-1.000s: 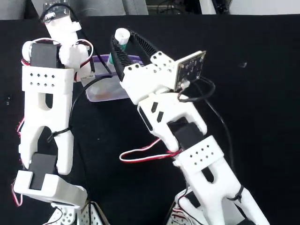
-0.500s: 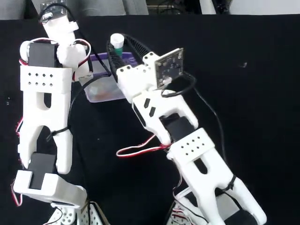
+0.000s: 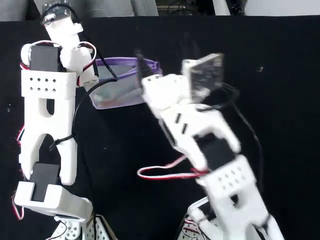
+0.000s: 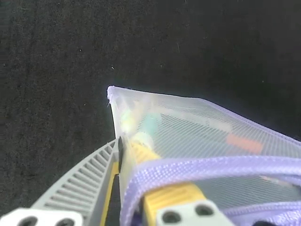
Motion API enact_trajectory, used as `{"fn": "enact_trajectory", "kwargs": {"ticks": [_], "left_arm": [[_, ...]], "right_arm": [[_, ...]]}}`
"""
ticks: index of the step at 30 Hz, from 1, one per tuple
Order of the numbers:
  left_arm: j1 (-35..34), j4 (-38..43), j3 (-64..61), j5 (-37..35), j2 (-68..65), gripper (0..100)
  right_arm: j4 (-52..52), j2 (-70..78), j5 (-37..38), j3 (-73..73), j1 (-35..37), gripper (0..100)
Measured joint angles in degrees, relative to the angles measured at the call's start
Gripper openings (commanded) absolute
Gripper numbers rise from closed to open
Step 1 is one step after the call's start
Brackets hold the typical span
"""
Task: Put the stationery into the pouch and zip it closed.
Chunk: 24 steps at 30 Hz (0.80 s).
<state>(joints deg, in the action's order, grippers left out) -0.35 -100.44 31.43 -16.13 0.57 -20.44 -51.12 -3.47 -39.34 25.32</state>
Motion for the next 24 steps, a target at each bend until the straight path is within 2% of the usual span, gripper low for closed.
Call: {"fn": "enact_trajectory", "kwargs": {"ticks": [5,9,14,19,24], "left_arm": [[0.00,0.00,0.00,0.00,0.00,3],[0.00,0.00,0.00,0.00,0.00,3],[0.00,0.00,0.00,0.00,0.00,3],[0.00,0.00,0.00,0.00,0.00,3],[0.00,0.00,0.00,0.00,0.00,3]], "right_arm": [[-10.46,-7.21,-0.09,0.35,-3.25,36.7],[-12.22,-9.05,1.41,-5.98,-3.43,32.0],[-4.13,-9.05,3.69,-18.99,-2.64,23.2],[5.89,-9.05,3.78,-28.84,-0.53,22.7],[8.62,-9.05,3.87,-29.80,-0.26,22.6]]}}
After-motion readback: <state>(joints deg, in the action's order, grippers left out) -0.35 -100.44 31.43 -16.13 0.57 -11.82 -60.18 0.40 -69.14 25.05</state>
